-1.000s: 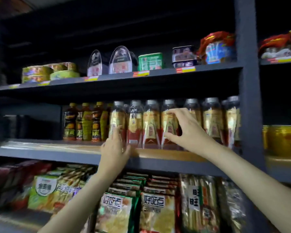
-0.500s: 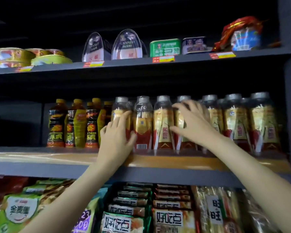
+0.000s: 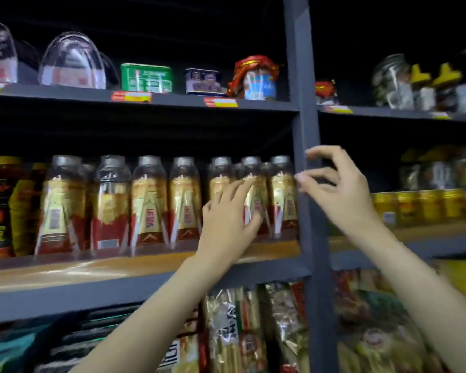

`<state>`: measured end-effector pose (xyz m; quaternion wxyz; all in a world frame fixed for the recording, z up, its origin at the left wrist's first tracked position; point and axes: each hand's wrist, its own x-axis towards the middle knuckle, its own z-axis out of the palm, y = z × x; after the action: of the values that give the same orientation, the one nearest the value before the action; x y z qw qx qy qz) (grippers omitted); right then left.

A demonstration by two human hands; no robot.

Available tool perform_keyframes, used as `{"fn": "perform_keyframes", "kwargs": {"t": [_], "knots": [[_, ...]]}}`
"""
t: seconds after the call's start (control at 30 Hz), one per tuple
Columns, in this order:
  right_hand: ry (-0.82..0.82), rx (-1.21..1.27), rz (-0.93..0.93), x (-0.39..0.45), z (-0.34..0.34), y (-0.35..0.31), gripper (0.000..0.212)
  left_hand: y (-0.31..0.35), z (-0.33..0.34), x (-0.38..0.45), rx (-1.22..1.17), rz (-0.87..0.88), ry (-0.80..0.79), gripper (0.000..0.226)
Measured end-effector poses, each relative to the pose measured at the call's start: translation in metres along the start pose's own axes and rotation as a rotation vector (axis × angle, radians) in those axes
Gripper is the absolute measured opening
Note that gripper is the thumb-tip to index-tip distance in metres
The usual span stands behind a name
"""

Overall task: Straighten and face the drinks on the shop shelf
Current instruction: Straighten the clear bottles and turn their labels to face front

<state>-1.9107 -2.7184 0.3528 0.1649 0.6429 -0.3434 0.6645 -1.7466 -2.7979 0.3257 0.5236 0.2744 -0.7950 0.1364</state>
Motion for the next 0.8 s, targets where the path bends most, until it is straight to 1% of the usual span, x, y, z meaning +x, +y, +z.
{"fn": "perform_keyframes", "kwargs": {"t": [0.07, 0.1, 0.13, 0.17, 0.2, 0.27, 0.33, 0.4, 0.47, 0.5, 0.53, 0.6, 0.67, 0.73, 0.8], "knots": [[0.093, 0.071, 0.027, 0.016, -0.027, 0.017, 0.024, 0.022, 0.013, 0.004, -0.115, -0.007, 0.089, 0.051], [0.112, 0.079, 0.055, 0.026, -0.038, 0.031, 0.025, 0.034, 0.02, 0.006, -0.154, -0.005, 0.127, 0.051], [0.094, 0.062, 0.088, 0.037, -0.047, 0.048, 0.027, 0.044, 0.029, 0.009, -0.172, 0.0, 0.161, 0.053], [0.03, 0.018, 0.126, 0.047, -0.052, 0.066, 0.031, 0.055, 0.039, 0.011, -0.179, 0.003, 0.192, 0.057], [-0.082, -0.03, 0.172, 0.058, -0.052, 0.084, 0.037, 0.064, 0.05, 0.012, -0.184, -0.015, 0.211, 0.06], [-0.383, -0.063, 0.242, 0.083, -0.048, 0.11, 0.054, 0.079, 0.067, 0.019, -0.159, -0.06, 0.211, 0.065], [-0.639, -0.074, 0.241, 0.101, -0.037, 0.124, 0.073, 0.088, 0.076, 0.025, -0.034, -0.104, 0.194, 0.075], [-0.777, -0.081, 0.178, 0.117, -0.024, 0.132, 0.085, 0.089, 0.076, 0.029, 0.131, -0.131, 0.189, 0.08], [-0.878, -0.055, 0.156, 0.124, -0.011, 0.139, 0.092, 0.092, 0.071, 0.03, 0.252, -0.168, 0.165, 0.082], [-0.9, -0.027, 0.164, 0.125, -0.005, 0.142, 0.091, 0.093, 0.07, 0.031, 0.274, -0.195, 0.148, 0.084], [-0.888, 0.009, 0.187, 0.123, 0.0, 0.145, 0.089, 0.095, 0.07, 0.03, 0.285, -0.218, 0.136, 0.088], [-0.77, 0.071, 0.216, 0.118, 0.008, 0.149, 0.082, 0.098, 0.072, 0.028, 0.322, -0.231, 0.142, 0.092], [-0.663, 0.076, 0.206, 0.115, 0.008, 0.15, 0.08, 0.1, 0.073, 0.028, 0.353, -0.244, 0.148, 0.092], [-0.608, 0.079, 0.159, 0.11, -0.001, 0.148, 0.079, 0.1, 0.074, 0.027, 0.366, -0.258, 0.148, 0.09], [-0.564, 0.123, 0.046, 0.101, -0.014, 0.142, 0.076, 0.098, 0.075, 0.027, 0.369, -0.244, 0.151, 0.091]]}}
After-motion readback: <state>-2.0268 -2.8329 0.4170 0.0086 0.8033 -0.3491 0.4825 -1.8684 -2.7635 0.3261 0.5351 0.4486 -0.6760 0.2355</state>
